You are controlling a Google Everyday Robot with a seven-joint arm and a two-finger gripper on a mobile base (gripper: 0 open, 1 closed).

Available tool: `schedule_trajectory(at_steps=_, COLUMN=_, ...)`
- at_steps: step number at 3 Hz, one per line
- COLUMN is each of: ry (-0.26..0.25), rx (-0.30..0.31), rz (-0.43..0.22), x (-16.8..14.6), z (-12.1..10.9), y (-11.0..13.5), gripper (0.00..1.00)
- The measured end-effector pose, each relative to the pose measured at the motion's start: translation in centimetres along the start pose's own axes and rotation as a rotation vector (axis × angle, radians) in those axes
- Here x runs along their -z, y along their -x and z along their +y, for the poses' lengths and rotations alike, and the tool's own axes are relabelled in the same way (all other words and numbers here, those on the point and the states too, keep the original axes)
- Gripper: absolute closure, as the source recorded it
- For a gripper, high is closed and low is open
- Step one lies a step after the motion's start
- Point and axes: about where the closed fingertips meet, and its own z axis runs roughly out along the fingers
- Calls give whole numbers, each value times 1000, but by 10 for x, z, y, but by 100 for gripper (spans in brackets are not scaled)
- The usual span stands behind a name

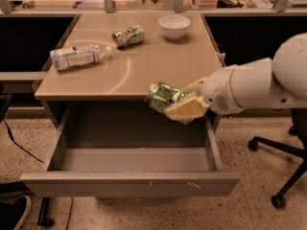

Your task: Place green can into top drawer

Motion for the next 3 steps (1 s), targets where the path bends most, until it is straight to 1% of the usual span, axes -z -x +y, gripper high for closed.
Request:
schedule_trajectory(at_steps=1, ry=-21, rx=-76, rz=72, x=-8, z=3, y=-48, gripper=100)
schedule_trajectory(at_steps=2, ry=-44, rx=-93, rz=132, x=-23, z=-4, y=-72, gripper=100)
schedule_trajectory(at_steps=3, ry=-39, rx=-78, rz=177, x=-40, z=-12, y=-79, gripper=100)
